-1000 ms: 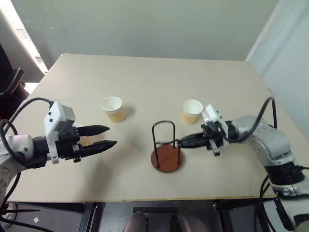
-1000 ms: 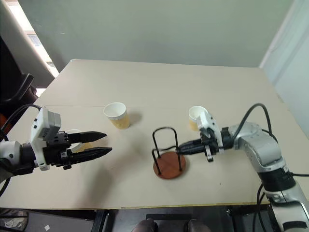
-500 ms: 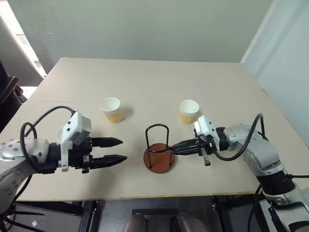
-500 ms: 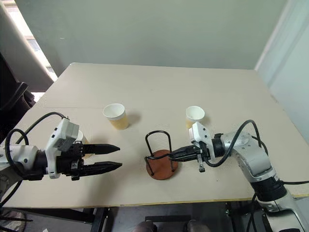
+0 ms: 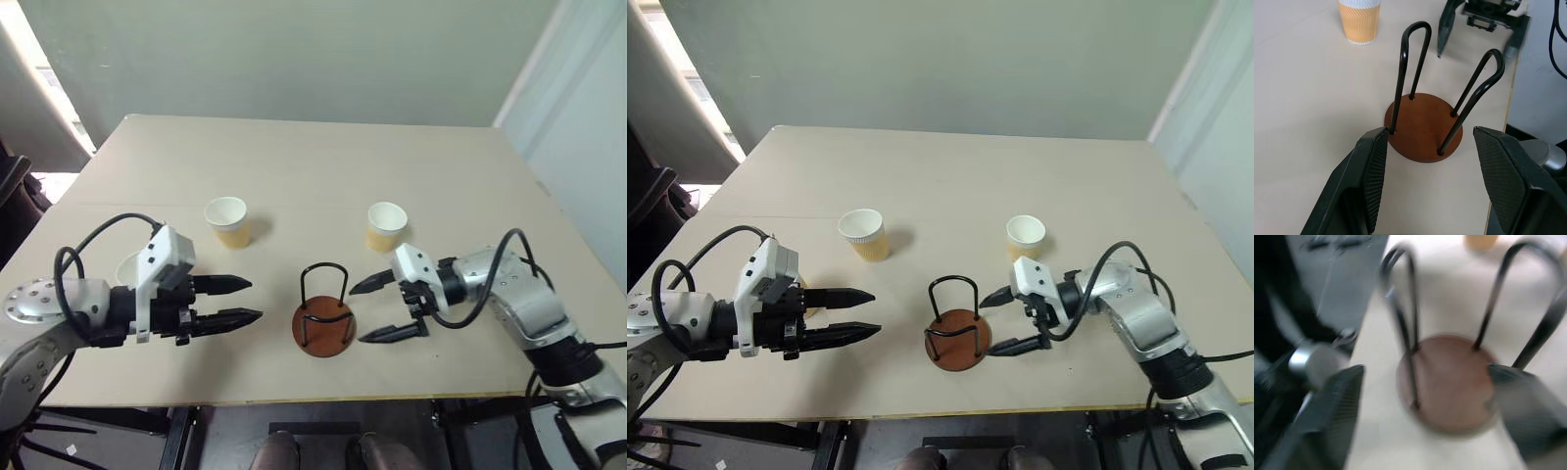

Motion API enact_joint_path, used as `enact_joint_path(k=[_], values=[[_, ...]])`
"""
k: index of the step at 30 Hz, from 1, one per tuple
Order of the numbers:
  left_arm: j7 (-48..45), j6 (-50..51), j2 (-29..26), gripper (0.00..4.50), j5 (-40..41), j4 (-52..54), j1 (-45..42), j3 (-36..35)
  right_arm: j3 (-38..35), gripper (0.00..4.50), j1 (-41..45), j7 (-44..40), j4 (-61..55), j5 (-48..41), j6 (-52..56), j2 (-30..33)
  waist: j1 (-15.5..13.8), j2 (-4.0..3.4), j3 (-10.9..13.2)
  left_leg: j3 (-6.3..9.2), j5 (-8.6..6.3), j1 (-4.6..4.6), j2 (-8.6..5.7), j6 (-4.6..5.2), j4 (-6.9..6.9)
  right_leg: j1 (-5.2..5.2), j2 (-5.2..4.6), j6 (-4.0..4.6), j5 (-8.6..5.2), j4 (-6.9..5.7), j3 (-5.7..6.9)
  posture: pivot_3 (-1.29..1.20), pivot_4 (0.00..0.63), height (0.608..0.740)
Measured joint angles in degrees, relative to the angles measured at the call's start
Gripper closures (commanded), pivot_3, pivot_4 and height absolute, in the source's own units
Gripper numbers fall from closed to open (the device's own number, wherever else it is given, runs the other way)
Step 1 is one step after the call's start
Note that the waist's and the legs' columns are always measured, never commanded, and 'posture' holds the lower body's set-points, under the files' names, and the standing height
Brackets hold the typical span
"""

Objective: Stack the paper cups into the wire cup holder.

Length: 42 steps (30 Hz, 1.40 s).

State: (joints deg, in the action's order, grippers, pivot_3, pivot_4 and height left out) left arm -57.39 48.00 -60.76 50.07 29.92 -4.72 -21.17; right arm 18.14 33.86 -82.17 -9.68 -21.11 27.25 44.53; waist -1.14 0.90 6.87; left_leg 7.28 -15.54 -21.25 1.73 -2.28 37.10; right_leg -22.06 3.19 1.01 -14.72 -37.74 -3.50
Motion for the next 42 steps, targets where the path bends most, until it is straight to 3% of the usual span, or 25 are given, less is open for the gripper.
enact_joint_path(k=[3,8,12,16,18,27,30,34,41,42], values=[[0.8,-0.4,2.7,1.55,2.1,-1.4,-3.7,-0.9,-2.8,0.02,6.8,-3.5,5.1,0.6,-1.7,5.7,-0.1,0.01,0.0,-0.02,0.01,0.02,-0.01,-0.01,0.03,0.01,0.01,-0.01,0.01,-0.04,-0.02,0.0,0.15,0.74],[8.0,-1.4,9.5,1.55,5.0,-5.3,-14.2,-1.6,-5.8,0.02,20.8,1.2,21.7,7.9,-10.5,3.0,0.2,0.0,0.0,0.01,0.02,0.33,0.11,0.02,-0.12,0.03,0.08,0.13,0.1,-0.21,-0.03,0.0,0.15,0.74],[13.5,-2.9,11.5,1.55,-1.3,-7.2,-20.3,5.7,-0.7,0.02,23.6,3.5,34.6,16.1,-20.5,-3.6,0.2,-0.08,0.0,0.02,0.03,0.28,0.14,0.03,-0.09,-0.01,0.08,0.13,0.15,-0.17,-0.03,0.0,0.15,0.74],[19.0,-3.5,14.0,1.55,-9.3,-7.1,-21.0,13.7,2.9,0.02,25.9,5.8,47.2,22.7,-28.8,-8.1,0.1,-0.17,0.1,0.01,0.08,-0.19,0.13,-0.02,-0.06,-0.4,0.06,0.11,0.15,-0.07,-0.01,0.0,0.15,0.74],[20.0,-3.9,13.8,1.55,-12.4,-6.6,-21.3,16.2,3.1,0.02,28.2,7.2,52.4,24.9,-32.0,-9.9,0.0,-0.17,0.1,0.02,0.44,-0.47,0.13,-0.65,-0.08,-0.66,0.07,0.12,0.15,-0.09,0.0,0.0,0.15,0.74],[18.9,-3.8,12.4,1.55,-14.0,-3.9,-19.9,15.4,3.8,0.02,31.6,8.2,65.6,31.3,-40.9,-14.3,-0.4,-0.17,0.1,0.02,0.38,-0.79,0.13,-0.72,-0.18,-0.79,0.06,0.12,0.15,0.11,0.02,0.0,0.15,0.74],[18.6,-3.8,12.6,1.55,-12.7,-2.5,-19.6,14.2,3.9,0.61,32.7,8.3,67.6,32.5,-42.9,-14.8,-0.4,-0.17,0.1,0.02,0.38,-0.75,0.13,-0.72,-0.16,-0.8,0.06,0.12,0.15,0.02,0.02,0.0,0.15,0.74],[16.7,-3.6,12.0,1.55,-8.6,-2.3,-20.0,9.5,3.9,1.94,33.6,8.5,70.3,33.9,-44.9,-15.4,-0.4,-0.17,0.1,0.02,0.39,-0.68,0.13,-0.72,-0.11,-0.8,0.04,0.13,0.15,-0.07,0.02,0.0,0.15,0.74],[9.2,-2.1,2.4,1.55,-3.8,-2.9,-19.2,1.4,3.9,4.4,34.3,8.4,72.6,34.9,-46.5,-15.5,-0.4,-0.18,0.1,0.03,0.39,-0.64,0.14,-0.71,-0.09,-0.84,0.05,0.19,0.17,-0.1,0.02,0.0,0.15,0.74],[7.8,-1.8,1.0,1.55,-3.0,-2.8,-18.5,0.2,3.8,4.46,34.5,8.4,72.8,34.9,-46.7,-15.5,-0.3,-0.19,0.1,0.02,0.39,-0.64,0.14,-0.71,-0.09,-0.84,0.04,0.2,0.18,-0.12,0.01,0.0,0.15,0.74]])
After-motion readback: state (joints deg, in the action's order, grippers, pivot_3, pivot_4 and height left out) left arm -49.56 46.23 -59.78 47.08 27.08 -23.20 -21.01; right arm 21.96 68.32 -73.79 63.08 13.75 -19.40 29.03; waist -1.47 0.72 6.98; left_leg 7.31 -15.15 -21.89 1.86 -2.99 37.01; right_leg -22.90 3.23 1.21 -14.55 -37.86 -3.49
